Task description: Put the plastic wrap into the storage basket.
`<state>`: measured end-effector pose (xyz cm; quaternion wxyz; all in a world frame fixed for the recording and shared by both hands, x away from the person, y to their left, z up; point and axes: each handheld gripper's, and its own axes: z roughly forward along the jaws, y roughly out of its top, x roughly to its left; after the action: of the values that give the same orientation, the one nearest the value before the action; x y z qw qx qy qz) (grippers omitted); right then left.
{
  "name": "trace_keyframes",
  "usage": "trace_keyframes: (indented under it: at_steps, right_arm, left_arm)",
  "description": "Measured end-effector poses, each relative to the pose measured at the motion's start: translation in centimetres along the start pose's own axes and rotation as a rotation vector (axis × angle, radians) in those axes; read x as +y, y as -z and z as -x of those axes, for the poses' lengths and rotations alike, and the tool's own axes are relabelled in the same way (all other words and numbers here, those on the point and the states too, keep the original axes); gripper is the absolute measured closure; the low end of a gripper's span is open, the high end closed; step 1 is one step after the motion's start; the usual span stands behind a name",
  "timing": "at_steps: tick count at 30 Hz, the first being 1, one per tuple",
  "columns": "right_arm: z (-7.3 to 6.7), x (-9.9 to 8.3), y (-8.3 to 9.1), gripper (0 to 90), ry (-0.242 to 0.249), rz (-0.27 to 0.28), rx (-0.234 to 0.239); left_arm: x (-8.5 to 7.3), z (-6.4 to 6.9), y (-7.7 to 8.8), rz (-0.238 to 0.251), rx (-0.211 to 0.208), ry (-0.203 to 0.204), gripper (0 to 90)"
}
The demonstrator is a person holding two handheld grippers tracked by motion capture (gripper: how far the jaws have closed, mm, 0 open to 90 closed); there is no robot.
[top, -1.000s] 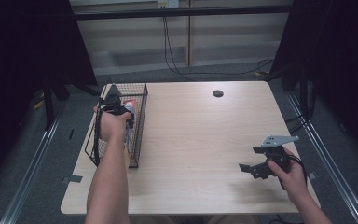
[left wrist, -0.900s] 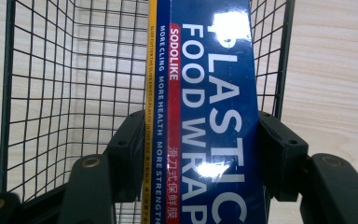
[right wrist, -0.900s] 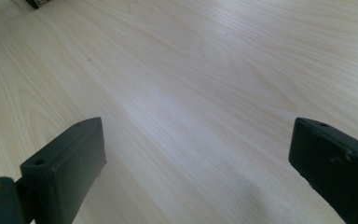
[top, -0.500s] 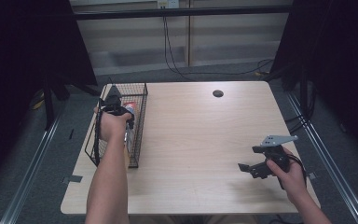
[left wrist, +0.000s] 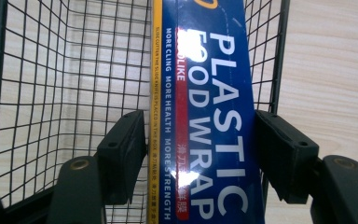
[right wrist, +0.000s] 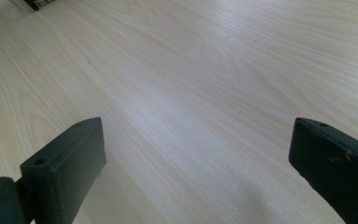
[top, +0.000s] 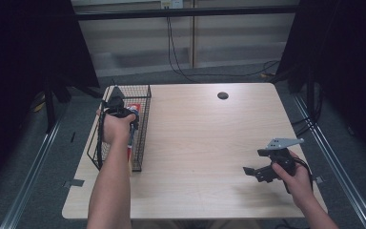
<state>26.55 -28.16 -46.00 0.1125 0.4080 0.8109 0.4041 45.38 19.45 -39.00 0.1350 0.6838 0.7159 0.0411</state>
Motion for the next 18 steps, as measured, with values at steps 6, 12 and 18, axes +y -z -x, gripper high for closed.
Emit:
trace_keyframes:
  at_steps: [6, 12, 18]
  right_arm:
    - [0.0, 0.0, 0.0, 3.6, 0.000, -0.002, 0.000]
    - [-0.3, -0.2, 0.3, 3.6, 0.003, -0.001, -0.007]
    - [-0.3, -0.2, 0.4, 3.6, -0.002, 0.000, -0.012]
  left_arm:
    - [-0.1, -0.2, 0.8, 0.014, -0.009, -0.011, 32.3]
    - [-0.3, 0.1, 1.6, 0.026, -0.052, -0.013, 28.7]
    - [-0.4, 0.8, 2.9, 0.042, -0.079, -0.050, 25.1]
